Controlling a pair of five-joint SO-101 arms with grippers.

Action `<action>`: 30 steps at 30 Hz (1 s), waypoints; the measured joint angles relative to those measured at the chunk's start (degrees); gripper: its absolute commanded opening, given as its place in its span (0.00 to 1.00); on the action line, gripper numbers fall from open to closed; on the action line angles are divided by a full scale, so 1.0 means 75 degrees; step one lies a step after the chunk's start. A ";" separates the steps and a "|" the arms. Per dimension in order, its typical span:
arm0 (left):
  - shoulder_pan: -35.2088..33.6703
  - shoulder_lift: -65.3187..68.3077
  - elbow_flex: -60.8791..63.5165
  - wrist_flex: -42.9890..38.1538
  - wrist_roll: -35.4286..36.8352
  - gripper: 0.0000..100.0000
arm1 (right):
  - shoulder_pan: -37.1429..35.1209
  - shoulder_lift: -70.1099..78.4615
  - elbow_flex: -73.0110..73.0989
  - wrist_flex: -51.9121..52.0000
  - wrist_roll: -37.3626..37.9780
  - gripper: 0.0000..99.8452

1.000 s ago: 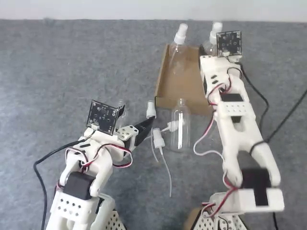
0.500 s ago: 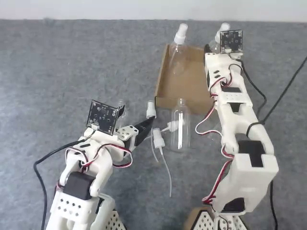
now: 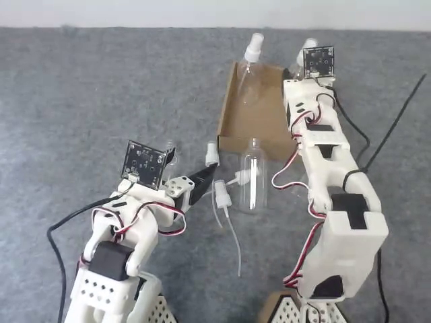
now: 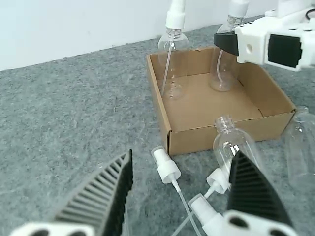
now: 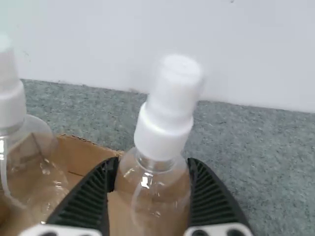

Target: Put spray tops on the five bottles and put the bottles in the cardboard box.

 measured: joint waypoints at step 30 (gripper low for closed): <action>0.0000 0.0000 0.0000 0.0000 0.0000 0.29 | 0.0000 0.0328 -0.0152 -0.0082 0.0035 0.13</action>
